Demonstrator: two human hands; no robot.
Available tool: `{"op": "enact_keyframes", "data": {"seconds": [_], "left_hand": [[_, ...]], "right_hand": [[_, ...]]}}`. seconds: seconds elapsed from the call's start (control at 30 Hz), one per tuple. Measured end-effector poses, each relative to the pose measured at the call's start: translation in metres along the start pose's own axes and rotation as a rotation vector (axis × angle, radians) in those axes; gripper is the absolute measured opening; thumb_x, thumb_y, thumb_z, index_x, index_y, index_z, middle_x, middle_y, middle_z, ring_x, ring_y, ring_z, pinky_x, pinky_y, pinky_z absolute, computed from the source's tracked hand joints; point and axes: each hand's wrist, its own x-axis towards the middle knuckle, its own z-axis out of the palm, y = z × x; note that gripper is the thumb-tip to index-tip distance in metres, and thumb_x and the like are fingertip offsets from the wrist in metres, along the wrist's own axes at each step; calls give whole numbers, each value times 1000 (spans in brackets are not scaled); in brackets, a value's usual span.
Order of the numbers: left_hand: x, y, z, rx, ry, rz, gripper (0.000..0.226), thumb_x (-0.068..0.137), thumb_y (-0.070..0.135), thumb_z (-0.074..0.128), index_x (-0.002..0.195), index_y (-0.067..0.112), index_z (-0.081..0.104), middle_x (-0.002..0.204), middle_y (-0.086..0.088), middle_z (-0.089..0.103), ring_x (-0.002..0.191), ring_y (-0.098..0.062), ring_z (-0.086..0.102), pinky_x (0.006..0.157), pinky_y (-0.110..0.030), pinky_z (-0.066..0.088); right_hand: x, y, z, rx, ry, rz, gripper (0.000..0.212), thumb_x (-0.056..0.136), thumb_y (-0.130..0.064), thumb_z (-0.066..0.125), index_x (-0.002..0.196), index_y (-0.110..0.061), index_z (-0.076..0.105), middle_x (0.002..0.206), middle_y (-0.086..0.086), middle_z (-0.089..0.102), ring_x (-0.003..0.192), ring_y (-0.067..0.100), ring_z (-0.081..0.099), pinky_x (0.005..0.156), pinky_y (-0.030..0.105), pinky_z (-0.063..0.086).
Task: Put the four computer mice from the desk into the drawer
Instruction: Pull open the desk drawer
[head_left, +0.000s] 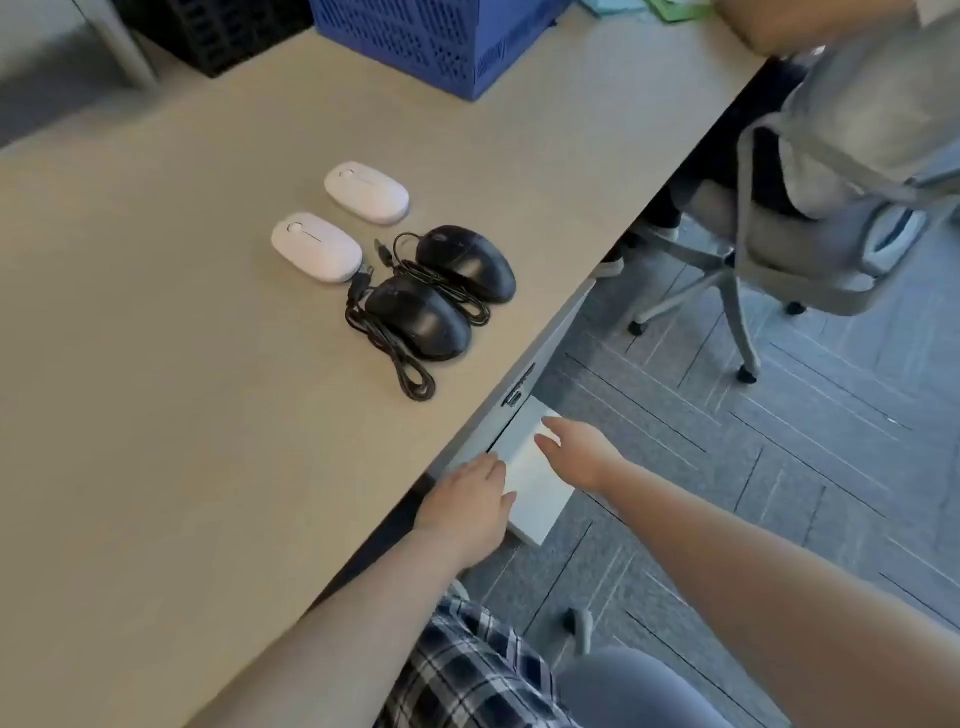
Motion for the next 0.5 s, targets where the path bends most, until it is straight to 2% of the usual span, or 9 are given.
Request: {"op": "enact_keyframes", "data": {"seconds": [0.1,0.17,0.27,0.33,0.43,0.5], "left_hand": [[12,-11,15,15,88,-14,49,102,31,30,145,6,28,157,-9,24,144,-22,21,115,-34,19],[18,-16,27,47,123,-4,50,102,31,29,147,8,26,159,-7,21,146,-19,17,115,-33,17],[19,-15,38,140,207,-9,50,102,31,29,147,9,26,159,-6,21,146,-18,16,115,-32,18],[17,-14,42,172,287,-29,46,101,31,31,142,9,35,154,-7,31,142,-20,25,111,-34,26],[8,-5,40,207,489,3,43,94,31,29,115,7,57,124,-8,58,120,-24,52,93,-36,49],[-1,-2,36,220,611,42,34,90,25,41,104,5,64,114,-11,65,111,-27,60,86,-36,54]], "right_hand": [[32,2,9,238,105,7,50,100,-35,39,144,-12,38,146,8,46,133,25,43,108,34,36],[52,-2,12,425,145,-24,42,98,-33,42,134,-12,50,126,8,60,116,24,55,100,36,43],[69,-4,14,648,166,-82,23,97,-26,43,94,-12,61,87,3,65,85,18,59,87,40,53],[75,0,17,698,163,-129,24,98,-22,42,78,-16,55,78,4,62,76,15,59,74,33,54],[76,8,19,766,119,-190,21,99,-18,40,82,-16,53,76,3,59,80,17,56,65,27,50],[75,9,19,788,66,-180,22,99,-19,40,82,-16,53,76,3,59,84,18,55,66,28,50]]}}
